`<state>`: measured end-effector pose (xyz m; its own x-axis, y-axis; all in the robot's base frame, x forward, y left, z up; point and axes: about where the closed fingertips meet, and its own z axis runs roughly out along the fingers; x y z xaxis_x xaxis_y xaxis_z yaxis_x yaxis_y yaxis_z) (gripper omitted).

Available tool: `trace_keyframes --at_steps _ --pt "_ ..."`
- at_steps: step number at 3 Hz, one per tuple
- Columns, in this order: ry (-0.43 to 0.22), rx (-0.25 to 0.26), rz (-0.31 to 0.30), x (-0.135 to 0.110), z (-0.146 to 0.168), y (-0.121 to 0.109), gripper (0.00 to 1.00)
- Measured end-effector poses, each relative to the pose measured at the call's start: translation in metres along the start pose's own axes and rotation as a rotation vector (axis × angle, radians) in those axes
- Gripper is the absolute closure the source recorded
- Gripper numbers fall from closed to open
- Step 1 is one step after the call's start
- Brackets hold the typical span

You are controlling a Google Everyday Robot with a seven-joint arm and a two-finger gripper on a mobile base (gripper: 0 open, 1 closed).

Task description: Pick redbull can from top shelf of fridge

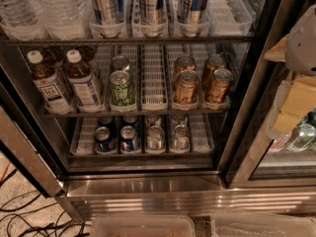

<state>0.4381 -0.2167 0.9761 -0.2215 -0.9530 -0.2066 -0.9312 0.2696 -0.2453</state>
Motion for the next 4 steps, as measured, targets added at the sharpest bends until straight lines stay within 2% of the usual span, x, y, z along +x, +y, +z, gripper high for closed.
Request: trace_keyframes --at_steps 1,2,3,4 --pt "0.0 0.0 0.0 0.0 0.0 0.0 0.0" --pt "-0.026 0.013 0.011 -0.012 0.009 0.002 0.0" --pt "-0.101 0.006 0.036 -0.034 0.026 0.011 0.0" --pt "-0.241 0.013 0.083 -0.057 0.039 0.02 0.0"
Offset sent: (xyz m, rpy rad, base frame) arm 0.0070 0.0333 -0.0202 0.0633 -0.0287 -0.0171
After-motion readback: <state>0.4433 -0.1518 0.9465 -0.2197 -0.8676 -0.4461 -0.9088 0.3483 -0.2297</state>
